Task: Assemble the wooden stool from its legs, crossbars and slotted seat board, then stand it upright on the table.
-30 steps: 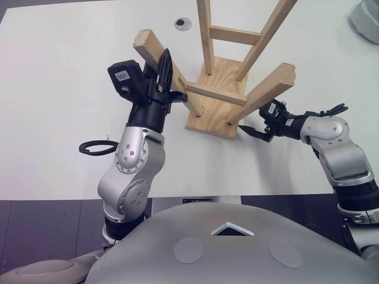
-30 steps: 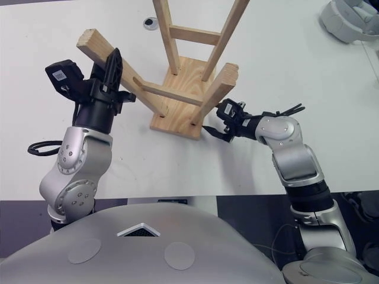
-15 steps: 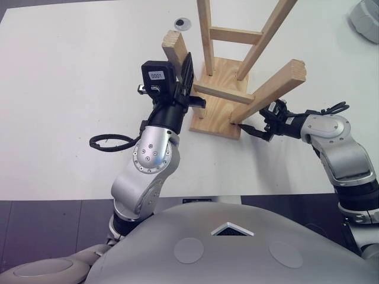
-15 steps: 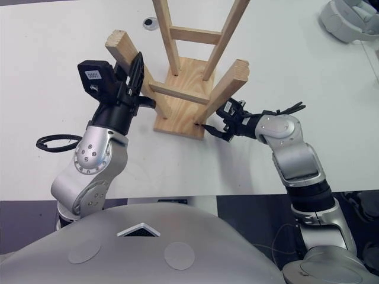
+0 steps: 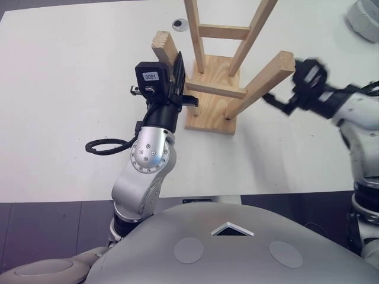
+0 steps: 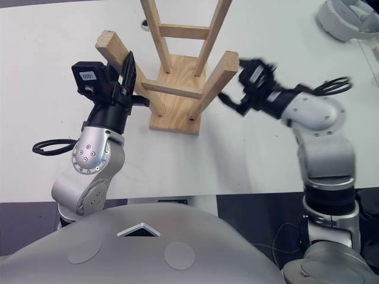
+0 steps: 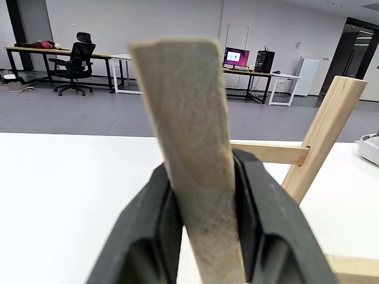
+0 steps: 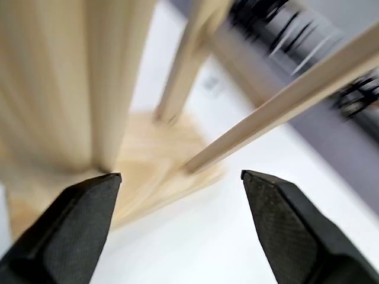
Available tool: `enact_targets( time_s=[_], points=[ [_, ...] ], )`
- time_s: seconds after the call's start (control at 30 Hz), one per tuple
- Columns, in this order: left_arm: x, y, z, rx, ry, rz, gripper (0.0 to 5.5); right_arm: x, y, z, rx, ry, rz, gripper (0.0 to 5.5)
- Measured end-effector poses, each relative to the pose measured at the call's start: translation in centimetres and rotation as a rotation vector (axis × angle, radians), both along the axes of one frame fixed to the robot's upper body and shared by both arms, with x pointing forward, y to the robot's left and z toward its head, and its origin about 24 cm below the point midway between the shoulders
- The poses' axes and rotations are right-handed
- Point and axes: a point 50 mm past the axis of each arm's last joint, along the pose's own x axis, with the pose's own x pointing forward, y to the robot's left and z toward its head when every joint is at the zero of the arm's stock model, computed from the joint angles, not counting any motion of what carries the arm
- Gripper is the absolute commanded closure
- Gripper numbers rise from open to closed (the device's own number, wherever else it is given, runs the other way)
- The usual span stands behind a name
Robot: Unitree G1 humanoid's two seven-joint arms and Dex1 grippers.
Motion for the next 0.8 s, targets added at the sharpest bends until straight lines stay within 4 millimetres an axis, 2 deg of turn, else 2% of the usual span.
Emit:
enact_targets(
  time_s=[0.07, 0.13, 0.17, 0.2, 0.23, 0.27, 0.37, 0.43, 0.47, 0.5, 0.53, 0.6, 0.73, 0.8],
  points=[
    [0.2, 0.0, -0.1, -0.004, -0.010, 0.014, 4.46, 1.1, -1.3, 4.8, 0.075, -0.177, -0.086, 1.70],
    [0.6, 0.0, -0.3, -0.005, -0.023, 0.042, 4.46, 1.9, -0.2, 8.7, 0.164, -0.323, -0.081, 1.70],
    [0.8, 0.1, -0.4, -0.005, -0.029, 0.050, 4.46, 2.1, 0.5, 9.6, 0.198, -0.358, -0.077, 1.70],
    [1.3, -0.1, -0.4, -0.009, -0.039, 0.061, 4.46, 2.4, 2.0, 10.8, 0.267, -0.411, -0.070, 1.70],
    [2.2, -0.4, -0.6, -0.007, -0.047, 0.074, 4.46, 2.1, 4.3, 11.9, 0.346, -0.447, -0.022, 1.70],
    [2.7, -0.7, -0.6, -0.003, -0.060, 0.081, 4.46, 1.5, 6.1, 12.4, 0.386, -0.457, 0.034, 1.70],
    [3.5, -1.0, -0.7, -0.003, -0.086, 0.085, 4.46, 0.6, 10.2, 11.2, 0.345, -0.410, 0.110, 1.70],
    [3.6, -1.2, -0.9, -0.003, -0.090, 0.084, 4.46, 0.4, 11.9, 10.0, 0.193, -0.421, 0.117, 1.70],
    [3.6, -1.3, -0.9, -0.002, -0.091, 0.083, 4.46, 0.6, 12.5, 8.7, 0.084, -0.404, 0.113, 1.70],
    [3.7, -1.4, -1.0, -0.002, -0.094, 0.080, 4.46, 0.9, 12.9, 7.8, 0.006, -0.410, 0.106, 1.70],
    [3.7, -1.6, -1.0, 0.000, -0.097, 0.073, 4.46, 1.5, 13.6, 6.1, -0.116, -0.385, 0.107, 1.70],
    [3.7, -1.8, -0.9, 0.002, -0.103, 0.062, 4.46, 1.8, 14.3, 4.2, -0.237, -0.378, 0.127, 1.70],
    [3.9, -2.5, -0.9, 0.015, -0.105, 0.028, 4.46, 2.9, 14.9, -2.1, -0.507, -0.272, 0.145, 1.70],
    [4.0, -2.8, -1.2, 0.028, -0.096, 0.013, 4.46, 2.7, 15.0, -2.8, -0.550, -0.283, 0.144, 1.70]
  ],
)
